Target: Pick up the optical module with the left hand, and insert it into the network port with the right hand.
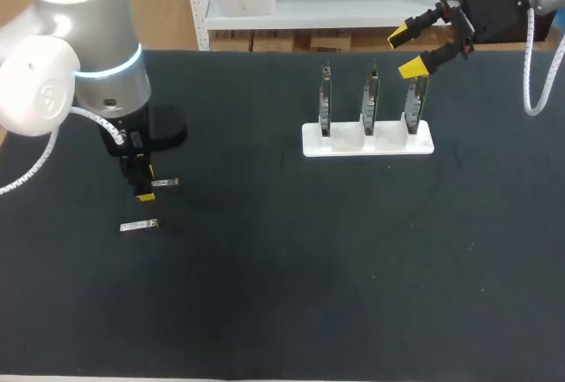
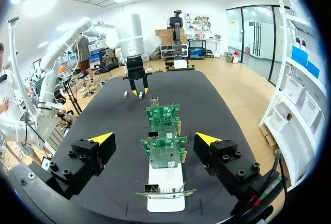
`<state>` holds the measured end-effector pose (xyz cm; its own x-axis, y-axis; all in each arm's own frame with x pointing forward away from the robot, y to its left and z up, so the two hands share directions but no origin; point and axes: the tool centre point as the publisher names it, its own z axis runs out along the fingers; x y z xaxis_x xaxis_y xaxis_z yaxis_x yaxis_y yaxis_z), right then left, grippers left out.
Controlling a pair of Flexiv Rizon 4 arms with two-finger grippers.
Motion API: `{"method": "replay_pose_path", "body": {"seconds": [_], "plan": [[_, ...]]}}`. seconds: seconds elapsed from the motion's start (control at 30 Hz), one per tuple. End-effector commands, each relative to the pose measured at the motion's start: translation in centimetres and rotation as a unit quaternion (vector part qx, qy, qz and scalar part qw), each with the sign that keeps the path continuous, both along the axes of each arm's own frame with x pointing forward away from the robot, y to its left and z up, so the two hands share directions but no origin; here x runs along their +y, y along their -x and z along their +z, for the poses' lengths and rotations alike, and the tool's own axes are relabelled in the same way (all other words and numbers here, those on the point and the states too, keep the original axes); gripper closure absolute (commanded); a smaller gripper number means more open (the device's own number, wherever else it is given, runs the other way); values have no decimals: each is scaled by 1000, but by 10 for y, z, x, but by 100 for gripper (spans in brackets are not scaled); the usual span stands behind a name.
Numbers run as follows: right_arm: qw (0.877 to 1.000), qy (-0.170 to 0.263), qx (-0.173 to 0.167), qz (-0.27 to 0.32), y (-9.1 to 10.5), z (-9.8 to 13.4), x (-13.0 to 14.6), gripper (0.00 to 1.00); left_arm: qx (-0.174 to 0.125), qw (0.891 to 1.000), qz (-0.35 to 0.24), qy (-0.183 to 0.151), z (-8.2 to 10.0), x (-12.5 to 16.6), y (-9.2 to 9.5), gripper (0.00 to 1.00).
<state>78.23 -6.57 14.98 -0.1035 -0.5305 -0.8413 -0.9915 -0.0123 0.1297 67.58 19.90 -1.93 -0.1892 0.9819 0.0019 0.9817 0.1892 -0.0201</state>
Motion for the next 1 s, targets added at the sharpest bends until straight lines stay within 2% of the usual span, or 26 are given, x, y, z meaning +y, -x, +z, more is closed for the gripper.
{"method": "replay_pose_path", "body": {"seconds": [0.03,0.27,0.5,0.63,0.7,0.73,0.8,0.93,1.0], "plan": [[1000,0,-2,-2,2,0,0,0,5,1000,-2,3,-3,0,-3,100],[1000,0,-2,-2,2,0,0,0,5,1000,-8,3,-1,-2,-3,100],[1000,0,-2,-2,2,0,0,0,-24,999,-13,20,13,-13,-11,100],[1000,0,-2,-2,2,0,0,0,-73,997,-18,35,30,-26,-26,100],[1000,0,-2,-2,2,0,0,0,-107,993,-9,55,43,-36,-39,100],[1000,0,-2,-2,2,0,0,0,-112,992,-9,62,45,-38,-42,100],[1000,0,-2,-2,2,0,0,0,-134,986,9,101,60,-49,-54,100],[1000,0,-2,-2,2,0,0,0,-173,976,29,128,84,-63,-73,100],[1000,0,-2,-2,2,0,0,0,-196,966,55,158,98,-68,-90,100]]}}
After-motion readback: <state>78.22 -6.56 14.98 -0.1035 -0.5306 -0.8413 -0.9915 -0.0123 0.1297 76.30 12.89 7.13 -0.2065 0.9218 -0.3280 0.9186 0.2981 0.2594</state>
